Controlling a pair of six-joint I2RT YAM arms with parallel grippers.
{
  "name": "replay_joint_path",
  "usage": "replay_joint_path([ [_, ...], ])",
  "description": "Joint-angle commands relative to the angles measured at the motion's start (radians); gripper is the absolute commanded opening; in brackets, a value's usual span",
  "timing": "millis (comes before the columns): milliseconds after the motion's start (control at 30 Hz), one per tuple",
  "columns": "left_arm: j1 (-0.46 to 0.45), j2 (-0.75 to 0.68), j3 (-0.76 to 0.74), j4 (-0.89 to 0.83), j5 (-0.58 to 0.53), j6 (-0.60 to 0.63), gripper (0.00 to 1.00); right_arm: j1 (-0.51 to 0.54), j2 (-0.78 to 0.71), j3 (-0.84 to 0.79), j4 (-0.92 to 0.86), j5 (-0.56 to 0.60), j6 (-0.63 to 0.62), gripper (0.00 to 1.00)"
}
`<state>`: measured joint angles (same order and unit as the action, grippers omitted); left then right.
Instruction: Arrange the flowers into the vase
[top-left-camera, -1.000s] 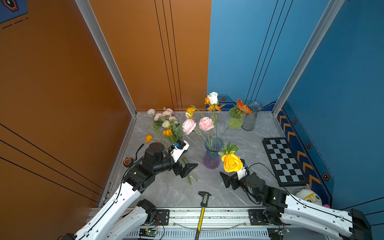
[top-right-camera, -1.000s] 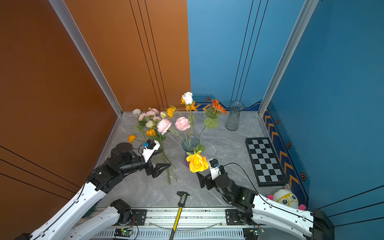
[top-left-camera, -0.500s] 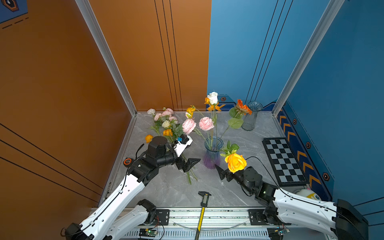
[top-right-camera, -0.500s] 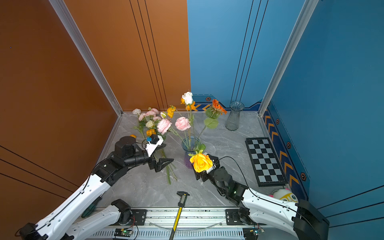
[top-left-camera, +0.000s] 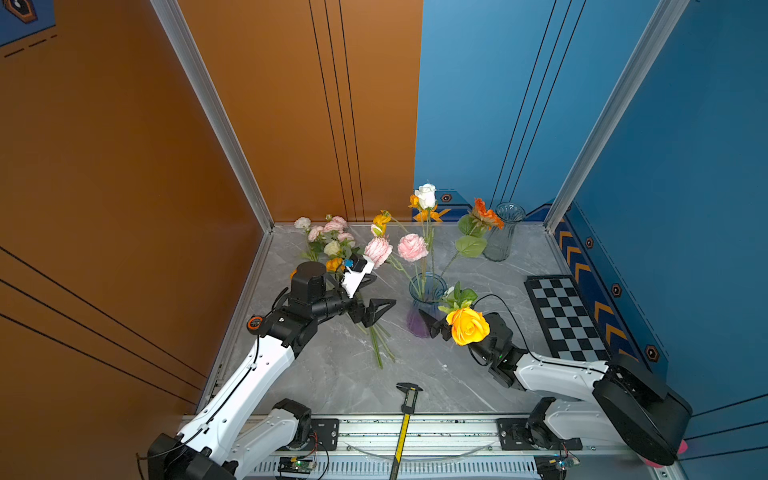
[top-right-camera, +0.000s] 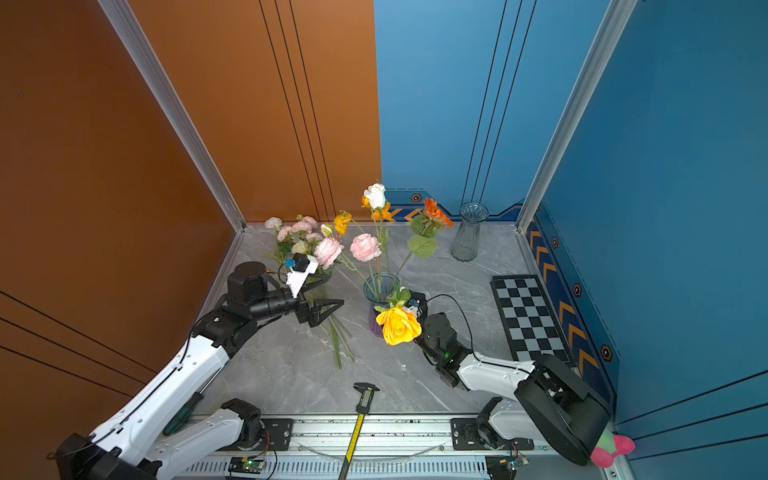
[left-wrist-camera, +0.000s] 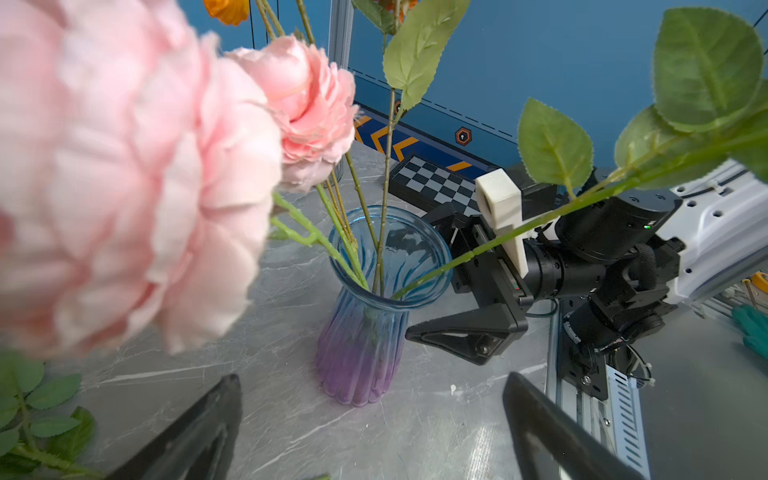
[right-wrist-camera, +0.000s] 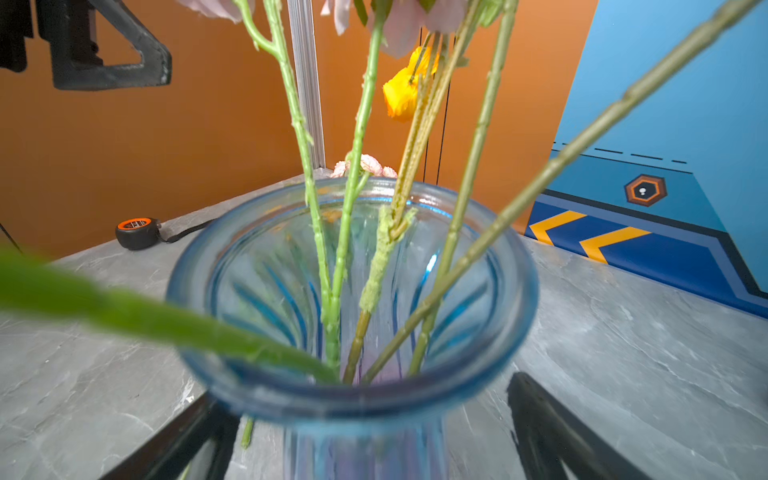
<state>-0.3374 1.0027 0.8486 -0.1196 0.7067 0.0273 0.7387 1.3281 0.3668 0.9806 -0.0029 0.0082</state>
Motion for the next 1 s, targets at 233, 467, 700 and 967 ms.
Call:
replay_joint_path([
  [233, 0.045, 0.017, -0.014, 0.076, 0.120, -0.044, 0.98, -0.030, 0.219, 0.056, 0.304, -0.109, 0.084, 1.00],
  [467, 0.057, 0.024, -0.013, 0.081, 0.129, -0.052, 0.98, -0.029, 0.281, 0.082, 0.366, -0.102, 0.083, 1.00],
  [700, 0.063, 0.028, -0.014, 0.090, 0.138, -0.057, 0.98, -0.028, 0.270, 0.093, 0.321, -0.091, 0.066, 0.96],
  [967, 0.068, 0.030, -0.012, 0.094, 0.142, -0.062, 0.98, -0.029, 0.263, 0.106, 0.292, -0.092, 0.073, 0.78],
])
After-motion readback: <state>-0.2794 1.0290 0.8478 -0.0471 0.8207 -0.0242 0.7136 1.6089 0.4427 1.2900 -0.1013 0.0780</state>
